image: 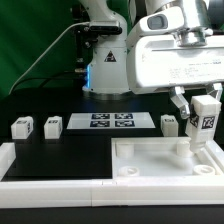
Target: Assemble one leg
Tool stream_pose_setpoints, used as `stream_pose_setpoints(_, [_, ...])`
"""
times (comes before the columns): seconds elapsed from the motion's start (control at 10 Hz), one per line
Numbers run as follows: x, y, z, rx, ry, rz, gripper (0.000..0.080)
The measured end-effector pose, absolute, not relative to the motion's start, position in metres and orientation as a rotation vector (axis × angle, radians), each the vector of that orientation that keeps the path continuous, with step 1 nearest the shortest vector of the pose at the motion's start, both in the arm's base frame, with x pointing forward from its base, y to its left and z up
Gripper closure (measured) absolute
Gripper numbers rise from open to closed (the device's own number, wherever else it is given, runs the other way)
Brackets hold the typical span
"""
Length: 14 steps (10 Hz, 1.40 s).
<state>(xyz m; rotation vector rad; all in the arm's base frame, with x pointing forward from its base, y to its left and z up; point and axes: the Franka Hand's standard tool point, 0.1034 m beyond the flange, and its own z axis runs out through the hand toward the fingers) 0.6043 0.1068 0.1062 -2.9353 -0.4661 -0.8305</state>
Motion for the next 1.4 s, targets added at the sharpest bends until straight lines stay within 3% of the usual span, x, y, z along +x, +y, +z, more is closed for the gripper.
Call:
stream_pose_setpoints(0.6, [0.62, 0.104, 0.106, -2.926, -0.447, -0.873, 0.0506])
stream_pose_setpoints(1.1, [0.616, 0.113, 0.089, -2.906, -0.452, -0.919, 0.0506])
stream_pose_setpoints(1.4, [0.616, 0.117, 0.088, -2.898, -0.459, -0.934, 0.0506])
